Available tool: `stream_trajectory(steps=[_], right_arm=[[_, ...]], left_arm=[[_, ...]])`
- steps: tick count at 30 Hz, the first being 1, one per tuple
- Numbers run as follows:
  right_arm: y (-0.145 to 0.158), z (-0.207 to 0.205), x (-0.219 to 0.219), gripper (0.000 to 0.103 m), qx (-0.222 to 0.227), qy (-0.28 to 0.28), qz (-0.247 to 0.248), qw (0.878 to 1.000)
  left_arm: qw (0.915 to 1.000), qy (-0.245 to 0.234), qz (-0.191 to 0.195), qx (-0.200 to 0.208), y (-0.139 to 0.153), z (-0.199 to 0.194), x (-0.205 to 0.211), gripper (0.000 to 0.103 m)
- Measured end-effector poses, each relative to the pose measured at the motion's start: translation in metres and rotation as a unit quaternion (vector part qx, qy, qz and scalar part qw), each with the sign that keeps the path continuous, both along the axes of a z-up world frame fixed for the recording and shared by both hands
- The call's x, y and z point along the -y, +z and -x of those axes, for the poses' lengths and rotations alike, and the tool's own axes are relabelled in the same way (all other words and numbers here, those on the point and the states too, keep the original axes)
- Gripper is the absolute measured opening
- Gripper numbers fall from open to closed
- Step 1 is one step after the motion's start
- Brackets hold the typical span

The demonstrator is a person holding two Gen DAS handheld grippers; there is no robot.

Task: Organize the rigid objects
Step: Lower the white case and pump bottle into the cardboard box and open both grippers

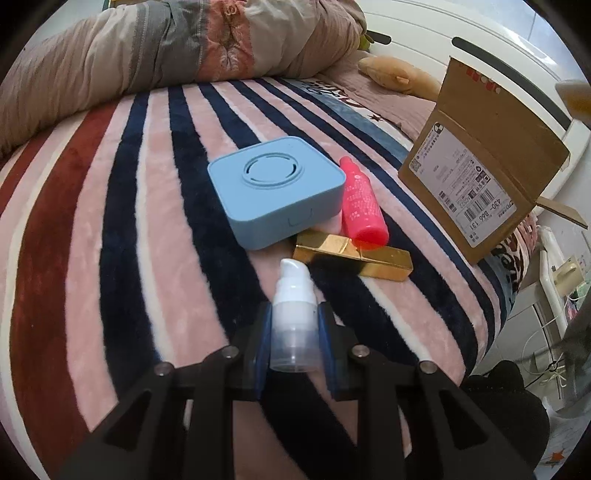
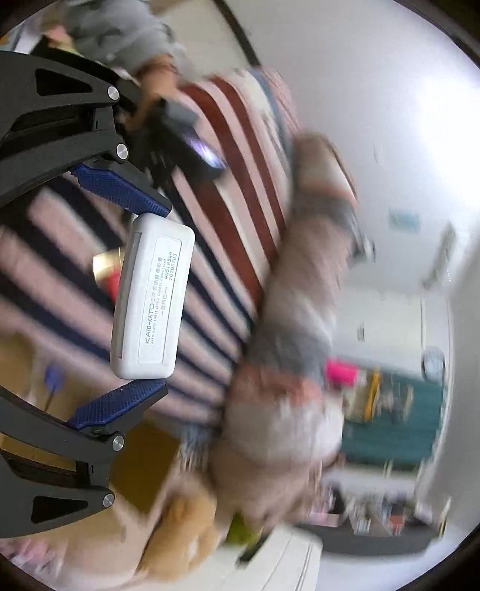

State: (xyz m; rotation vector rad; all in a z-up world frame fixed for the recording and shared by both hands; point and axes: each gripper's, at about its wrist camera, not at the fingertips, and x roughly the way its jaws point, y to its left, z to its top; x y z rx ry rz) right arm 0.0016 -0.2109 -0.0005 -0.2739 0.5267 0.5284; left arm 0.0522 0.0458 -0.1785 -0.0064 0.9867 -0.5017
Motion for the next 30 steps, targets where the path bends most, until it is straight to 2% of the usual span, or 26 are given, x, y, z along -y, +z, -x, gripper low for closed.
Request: stream_trajectory(steps=[2,6,10,15,20,22,25,27,28,29,30], right_arm=[[0.007,-0.011,0.033,0.087,-0.001,-0.061,0.006,0.998],[-0.013,-0.041,0.079,0.087,-0.036,-0.15,0.05,0.987],[-0.036,-0.059,0.09,0.095,-0.071,-0.152,0.064,0.984],[-0.05,-0.058,0.097,0.095,-0.083,-0.156,0.064,0.982],[-0.044,-0.044,0.108,0.095,-0.076,-0.148,0.05,0.985],[-0.042,-0.04,0.112,0.095,-0.073,-0.143,0.046,0.986],[-0.041,-0.032,0.118,0.095,-0.067,-0.14,0.042,0.987],[-0.04,-0.028,0.122,0.095,-0.063,-0.137,0.037,0.988],[-0.039,-0.027,0.124,0.095,-0.062,-0.134,0.033,0.988],[-0.04,-0.026,0.127,0.095,-0.062,-0.132,0.031,0.989],[-0.04,-0.024,0.128,0.095,-0.062,-0.131,0.03,0.989]], left_arm=[[1.0,0.0,-0.004,0.001,0.001,0.002,0.001,0.021],[0.9999,-0.007,-0.007,0.006,0.008,0.009,0.006,0.021],[0.9996,-0.016,-0.008,0.023,0.027,0.016,0.014,0.021],[0.9969,-0.045,-0.002,0.065,0.081,0.025,0.035,0.021],[0.9847,-0.126,0.009,0.121,0.162,0.023,0.1,0.022],[0.9791,-0.159,0.014,0.126,0.184,0.016,0.133,0.022],[0.9716,-0.202,0.008,0.123,0.198,0.002,0.186,0.022],[0.9714,-0.215,-0.009,0.101,0.19,-0.012,0.218,0.022],[0.9721,-0.216,-0.015,0.091,0.184,-0.014,0.228,0.028],[0.9735,-0.213,-0.02,0.081,0.176,-0.02,0.235,0.047],[0.9754,-0.206,-0.021,0.076,0.17,-0.024,0.238,0.058]])
